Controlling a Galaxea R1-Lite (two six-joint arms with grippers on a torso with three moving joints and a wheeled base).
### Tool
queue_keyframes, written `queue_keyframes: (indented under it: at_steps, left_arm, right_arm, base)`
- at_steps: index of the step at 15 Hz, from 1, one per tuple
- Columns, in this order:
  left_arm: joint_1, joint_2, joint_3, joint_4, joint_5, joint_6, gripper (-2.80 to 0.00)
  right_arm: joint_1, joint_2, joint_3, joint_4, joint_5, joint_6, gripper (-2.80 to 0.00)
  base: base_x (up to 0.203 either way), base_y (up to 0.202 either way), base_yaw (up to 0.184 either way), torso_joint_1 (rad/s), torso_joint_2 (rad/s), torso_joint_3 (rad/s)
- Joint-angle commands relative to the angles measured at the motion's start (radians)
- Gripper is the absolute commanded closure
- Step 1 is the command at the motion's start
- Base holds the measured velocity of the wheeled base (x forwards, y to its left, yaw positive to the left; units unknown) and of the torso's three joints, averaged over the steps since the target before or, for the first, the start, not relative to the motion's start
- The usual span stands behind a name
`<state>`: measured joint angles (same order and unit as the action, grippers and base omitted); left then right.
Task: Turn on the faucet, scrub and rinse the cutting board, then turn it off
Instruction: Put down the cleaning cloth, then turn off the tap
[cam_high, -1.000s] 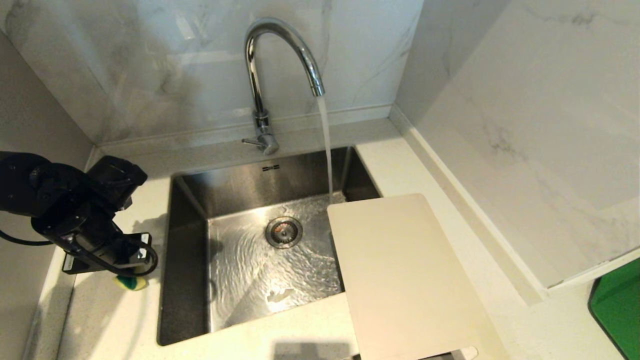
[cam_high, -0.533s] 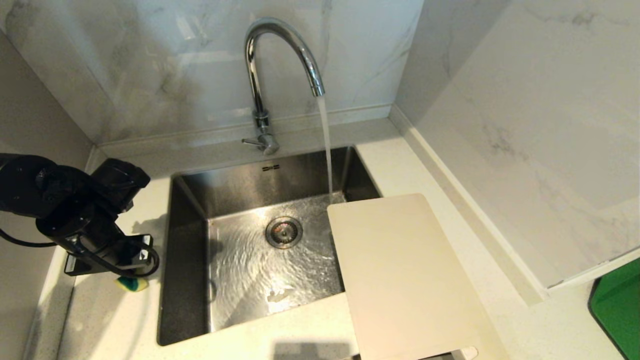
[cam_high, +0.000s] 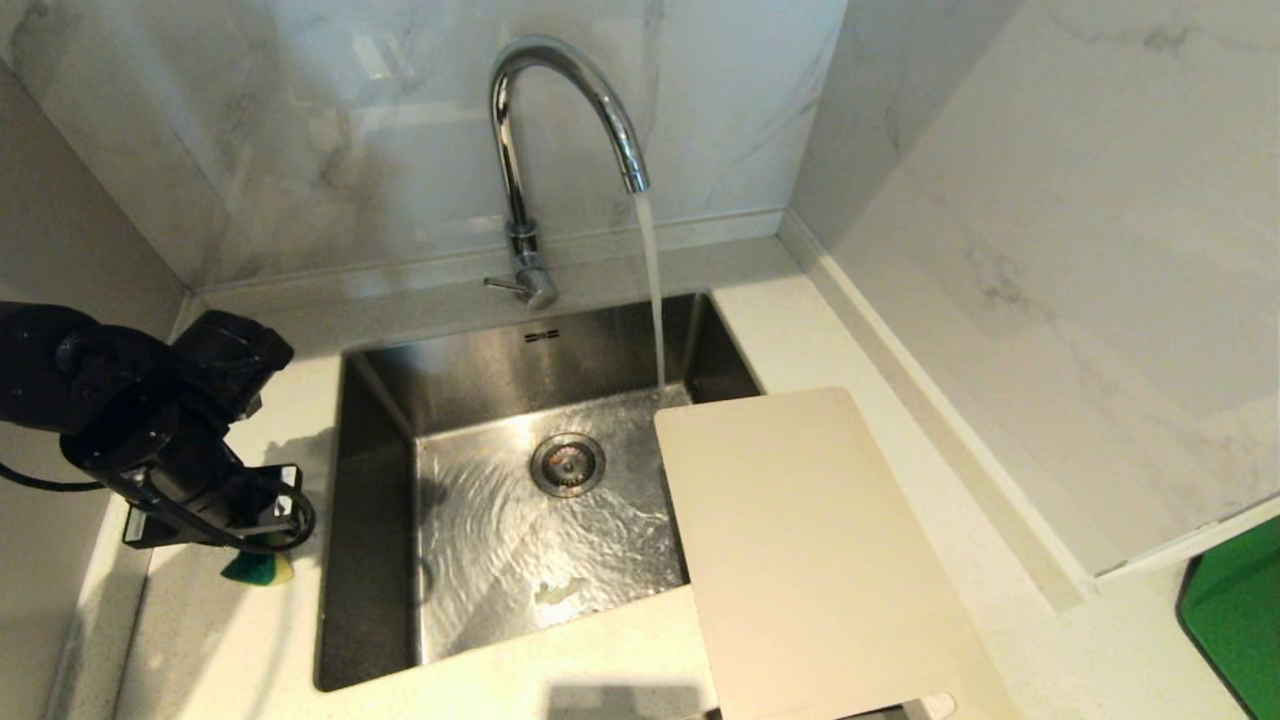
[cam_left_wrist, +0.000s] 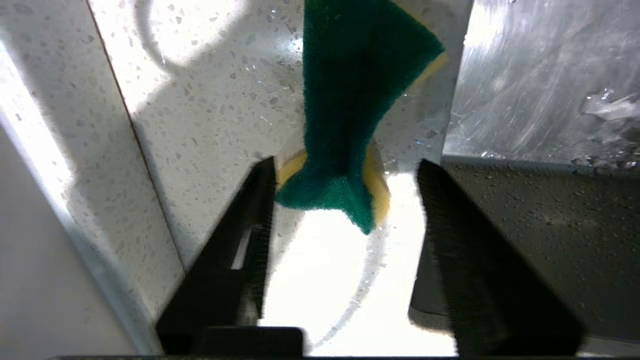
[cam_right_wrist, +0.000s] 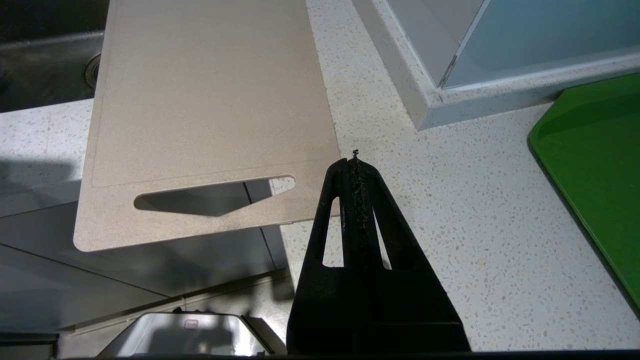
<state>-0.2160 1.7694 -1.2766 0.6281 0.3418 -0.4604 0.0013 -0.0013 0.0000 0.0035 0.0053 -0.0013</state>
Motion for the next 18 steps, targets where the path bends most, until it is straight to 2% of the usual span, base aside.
queue_keyframes:
  at_steps: [1,18]
  left_arm:
    - [-0.003,-0.026,0.002,0.004,-0.002,-0.004,-2.80]
    - [-0.058,-0.095,-0.001,0.007,-0.004,-0.045,-2.80]
  right_arm:
    - [0.000,0.001,0.000,0.000,0.001,0.000,0.00]
    - [0.000,0.001,0.000,0.000,0.001,0.000,0.00]
  base:
    - [0.000,0.000,0.000,0.000,0.00,0.000]
    - [0.000,0.000,0.000,0.023,-0.04,-0.021]
